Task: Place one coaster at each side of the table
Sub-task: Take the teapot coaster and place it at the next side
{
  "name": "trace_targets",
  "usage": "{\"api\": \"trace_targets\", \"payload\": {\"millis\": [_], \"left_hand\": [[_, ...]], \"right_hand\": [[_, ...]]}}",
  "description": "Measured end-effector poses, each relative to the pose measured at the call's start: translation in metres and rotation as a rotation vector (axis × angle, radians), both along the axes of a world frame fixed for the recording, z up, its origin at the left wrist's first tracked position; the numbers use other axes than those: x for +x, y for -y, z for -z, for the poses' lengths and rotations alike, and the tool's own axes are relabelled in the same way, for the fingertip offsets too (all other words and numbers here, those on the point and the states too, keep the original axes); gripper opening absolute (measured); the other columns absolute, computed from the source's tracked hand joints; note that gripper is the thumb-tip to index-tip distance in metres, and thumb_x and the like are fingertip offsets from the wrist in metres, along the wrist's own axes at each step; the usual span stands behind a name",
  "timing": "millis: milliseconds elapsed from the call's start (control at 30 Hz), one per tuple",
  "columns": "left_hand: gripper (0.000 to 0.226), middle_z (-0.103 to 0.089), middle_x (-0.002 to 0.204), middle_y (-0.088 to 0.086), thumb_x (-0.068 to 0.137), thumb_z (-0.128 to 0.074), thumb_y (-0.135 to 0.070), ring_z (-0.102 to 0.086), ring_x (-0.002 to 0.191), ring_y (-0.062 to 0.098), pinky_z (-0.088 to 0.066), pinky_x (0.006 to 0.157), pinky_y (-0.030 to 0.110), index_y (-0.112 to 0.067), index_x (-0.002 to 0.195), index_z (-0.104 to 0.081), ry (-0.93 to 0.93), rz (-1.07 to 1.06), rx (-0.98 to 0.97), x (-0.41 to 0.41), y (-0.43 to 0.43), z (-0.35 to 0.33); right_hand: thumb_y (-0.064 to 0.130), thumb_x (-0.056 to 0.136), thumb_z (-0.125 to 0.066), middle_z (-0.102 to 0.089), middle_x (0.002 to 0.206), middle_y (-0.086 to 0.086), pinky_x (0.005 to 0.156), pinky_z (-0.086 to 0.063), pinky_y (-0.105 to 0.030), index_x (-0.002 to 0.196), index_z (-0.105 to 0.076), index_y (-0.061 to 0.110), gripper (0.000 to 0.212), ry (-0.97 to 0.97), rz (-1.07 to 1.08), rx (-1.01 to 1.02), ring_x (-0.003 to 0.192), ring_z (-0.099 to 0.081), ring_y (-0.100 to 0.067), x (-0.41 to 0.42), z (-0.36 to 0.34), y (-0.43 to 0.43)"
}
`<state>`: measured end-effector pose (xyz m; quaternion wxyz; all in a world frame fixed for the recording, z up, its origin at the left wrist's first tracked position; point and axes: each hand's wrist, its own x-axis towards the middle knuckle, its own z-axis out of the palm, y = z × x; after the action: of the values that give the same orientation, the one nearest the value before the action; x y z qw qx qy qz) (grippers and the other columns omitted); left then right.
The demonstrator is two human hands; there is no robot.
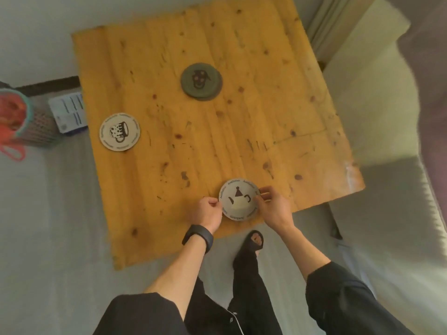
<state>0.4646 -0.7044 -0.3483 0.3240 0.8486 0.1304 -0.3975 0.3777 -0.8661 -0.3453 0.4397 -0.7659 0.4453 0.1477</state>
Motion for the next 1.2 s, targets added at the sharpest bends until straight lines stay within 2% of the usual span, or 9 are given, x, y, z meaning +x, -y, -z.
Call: {"api": "trace_targets", "payload": {"millis": [67, 167, 267, 333, 467, 600, 767, 1033, 1200], "left_hand": [[0.018, -0.072, 0.102, 0.000, 0.092, -0.057, -0.035, -0.065, 0.090, 0.025, -0.053, 0.075, 0.032, -0.026, 0.100, -0.071, 0.079, 0.040, 0.110, -0.010, 0.007, 0.002], [0.015, -0.072, 0.101, -0.001, 0.087, -0.059, -0.043, -0.063, 0.092, 0.027, -0.055, 0.080, 0.040, -0.034, 0.086, -0.071, 0.207, 0.078, 0.256, -0.021, 0.012, 0.010], [0.018, -0.067, 0.109, 0.001, 0.090, -0.056, -0.042, -0.055, 0.102, 0.029, -0.047, 0.088, 0.038, -0.032, 0.096, -0.071, 0.253, 0.055, 0.337, -0.028, 0.016, 0.009], [0.020, -0.065, 0.113, 0.002, 0.091, -0.055, -0.041, -0.051, 0.106, 0.029, -0.044, 0.089, 0.036, -0.031, 0.100, -0.070, 0.263, 0.034, 0.353, -0.031, 0.015, 0.008], [0.019, -0.066, 0.112, 0.002, 0.089, -0.057, -0.041, -0.051, 0.106, 0.029, -0.045, 0.090, 0.039, -0.031, 0.096, -0.071, 0.276, 0.017, 0.343, -0.032, 0.012, 0.012], [0.017, -0.065, 0.109, 0.002, 0.088, -0.059, -0.040, -0.051, 0.106, 0.029, -0.046, 0.089, 0.041, -0.029, 0.094, -0.071, 0.296, 0.021, 0.342, -0.036, 0.016, 0.010], [0.013, -0.066, 0.107, 0.000, 0.089, -0.059, -0.036, -0.051, 0.109, 0.026, -0.040, 0.089, 0.041, -0.027, 0.091, -0.069, 0.337, 0.023, 0.358, -0.038, 0.026, 0.014], [0.015, -0.068, 0.096, -0.003, 0.089, -0.061, -0.042, -0.054, 0.100, 0.027, -0.040, 0.086, 0.043, -0.028, 0.088, -0.068, 0.430, 0.003, 0.352, -0.047, 0.023, 0.026], [0.017, -0.069, 0.096, -0.009, 0.090, -0.058, -0.047, -0.055, 0.101, 0.023, -0.039, 0.096, 0.053, -0.032, 0.090, -0.067, 0.393, -0.047, 0.325, -0.042, 0.027, 0.027]], "right_hand": [[0.032, 0.097, -0.059, -0.064, 0.102, 0.004, 0.067, -0.048, -0.027, 0.120, -0.061, 0.020, 0.025, 0.004, -0.054, -0.013, 0.086, -0.059, -0.014, 0.001, 0.007, 0.010], [0.032, 0.097, -0.059, -0.064, 0.095, 0.005, 0.069, -0.049, -0.029, 0.116, -0.063, 0.019, 0.023, 0.020, -0.140, -0.063, 0.080, -0.058, -0.014, 0.004, 0.013, 0.019], [0.034, 0.095, -0.061, -0.065, 0.093, 0.006, 0.070, -0.046, -0.027, 0.110, -0.064, 0.018, 0.023, 0.024, -0.207, -0.099, 0.082, -0.061, -0.016, 0.002, 0.017, 0.020], [0.036, 0.093, -0.063, -0.067, 0.095, 0.006, 0.070, -0.046, -0.027, 0.108, -0.065, 0.018, 0.024, 0.037, -0.219, -0.099, 0.087, -0.064, -0.018, -0.002, 0.021, 0.021], [0.035, 0.092, -0.065, -0.062, 0.089, 0.009, 0.060, -0.038, -0.016, 0.105, -0.065, 0.019, 0.020, 0.088, -0.193, -0.108, 0.080, -0.057, -0.011, -0.004, 0.025, 0.020], [0.034, 0.093, -0.066, -0.065, 0.089, 0.006, 0.068, -0.045, -0.027, 0.105, -0.068, 0.017, 0.021, 0.144, -0.154, -0.123, 0.081, -0.060, -0.014, -0.009, 0.028, 0.019], [0.035, 0.092, -0.067, -0.066, 0.089, 0.007, 0.069, -0.051, -0.029, 0.104, -0.069, 0.017, 0.022, 0.169, -0.163, -0.132, 0.081, -0.063, -0.013, -0.010, 0.035, 0.024], [0.036, 0.093, -0.066, -0.069, 0.094, 0.005, 0.063, -0.039, -0.008, 0.103, -0.070, 0.021, 0.019, 0.221, -0.049, -0.128, 0.077, -0.058, 0.004, -0.015, 0.043, 0.018], [0.037, 0.094, -0.064, -0.069, 0.095, 0.007, 0.062, -0.037, -0.001, 0.105, -0.068, 0.025, 0.018, 0.203, 0.015, -0.093, 0.077, -0.054, 0.013, -0.010, 0.041, 0.018]]}}
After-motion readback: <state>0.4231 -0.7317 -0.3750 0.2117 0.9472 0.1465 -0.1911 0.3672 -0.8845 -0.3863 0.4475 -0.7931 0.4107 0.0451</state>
